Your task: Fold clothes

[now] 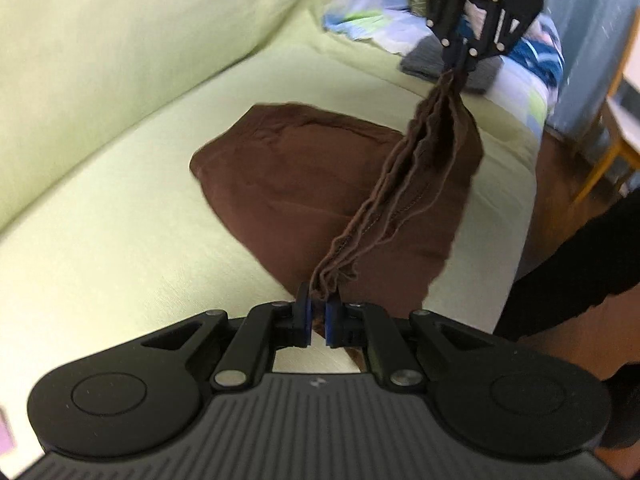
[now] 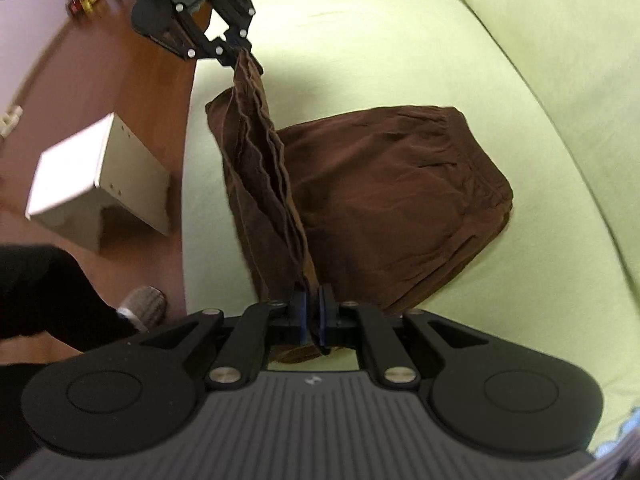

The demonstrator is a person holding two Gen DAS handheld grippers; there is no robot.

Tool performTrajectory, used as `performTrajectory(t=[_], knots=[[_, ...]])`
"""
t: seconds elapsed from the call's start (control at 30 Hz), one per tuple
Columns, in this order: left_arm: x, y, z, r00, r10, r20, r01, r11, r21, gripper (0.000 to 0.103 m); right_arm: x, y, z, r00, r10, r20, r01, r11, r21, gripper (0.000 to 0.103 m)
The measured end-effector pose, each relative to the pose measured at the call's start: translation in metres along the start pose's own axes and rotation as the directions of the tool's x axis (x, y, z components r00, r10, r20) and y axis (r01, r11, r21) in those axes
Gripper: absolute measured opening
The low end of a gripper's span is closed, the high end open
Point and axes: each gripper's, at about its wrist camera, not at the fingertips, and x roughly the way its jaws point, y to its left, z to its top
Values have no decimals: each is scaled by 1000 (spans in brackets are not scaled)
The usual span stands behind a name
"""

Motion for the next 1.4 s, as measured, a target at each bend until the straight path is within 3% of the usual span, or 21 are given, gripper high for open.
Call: performTrajectory(t=[0.2,0.43,0.73,1.07,1.2,1.3,1.33,1.4], knots=[[25,58,8,997,-79,-12,76,985,-155,5,17,-70,13,993,118,9,-118,986,119,4],[52,110,25,992,-126,-19,118,964,-238,5,28,-130,17,986,161,52,-169,952,255,4],[75,146,46,994,-107,-22,98,960,-261,5,31,-173,16,986,129,109,-160,923,350,4],[98,167,47,995,-85,-57,64,952,-300,7,53,-197,9,985,88,145,-145,883,445,5],[109,170,42,995,-72,-64,48,946,-319,16,67,-202,2,984,76,162,-146,866,478,5],[116,172,37,997,-52,-62,27,937,-349,20,74,-204,-6,982,45,182,-132,856,500,14],[117,172,35,997,-46,-56,23,934,-357,20,73,-205,-9,982,19,188,-115,852,511,24],[115,172,33,999,-19,-46,0,925,-380,21,73,-208,-16,980,-32,198,-81,841,535,26]])
